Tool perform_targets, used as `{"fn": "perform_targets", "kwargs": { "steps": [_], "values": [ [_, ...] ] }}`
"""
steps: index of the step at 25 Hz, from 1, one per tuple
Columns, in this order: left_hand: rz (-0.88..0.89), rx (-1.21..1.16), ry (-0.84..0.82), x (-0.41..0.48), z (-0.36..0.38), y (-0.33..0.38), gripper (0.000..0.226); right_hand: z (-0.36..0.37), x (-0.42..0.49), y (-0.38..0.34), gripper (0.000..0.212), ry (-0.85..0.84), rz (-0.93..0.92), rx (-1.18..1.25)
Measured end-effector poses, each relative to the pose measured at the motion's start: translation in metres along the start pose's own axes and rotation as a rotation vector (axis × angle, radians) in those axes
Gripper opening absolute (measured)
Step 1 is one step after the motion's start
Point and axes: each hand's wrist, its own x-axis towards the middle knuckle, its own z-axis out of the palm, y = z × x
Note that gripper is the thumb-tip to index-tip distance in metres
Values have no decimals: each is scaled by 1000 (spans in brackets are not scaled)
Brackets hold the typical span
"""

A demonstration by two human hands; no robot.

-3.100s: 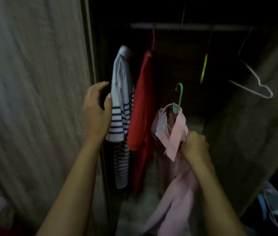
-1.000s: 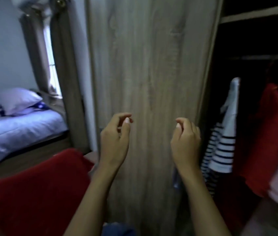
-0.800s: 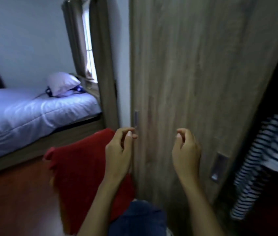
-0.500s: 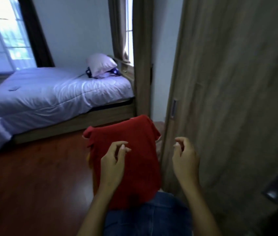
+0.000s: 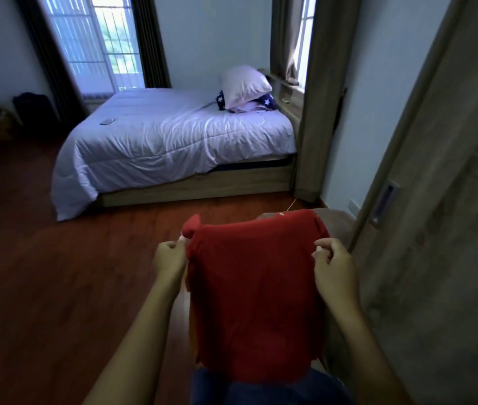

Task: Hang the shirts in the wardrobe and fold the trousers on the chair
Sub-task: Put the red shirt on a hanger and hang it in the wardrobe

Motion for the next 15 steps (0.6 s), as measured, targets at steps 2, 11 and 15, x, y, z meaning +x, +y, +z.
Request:
{"fn": "perform_targets", "kwargs": {
  "steps": [2,11,15],
  "values": [
    [-235,-87,-48,18,13,-5,46,5,15,8,19,-33,24,-6],
    [-169,-176,301,13,34,3,35,20,33,22,18,-149,116,42],
    [4,-268,306,-17,36,14,49,20,30,24,18,-155,137,102]
  ]
}}
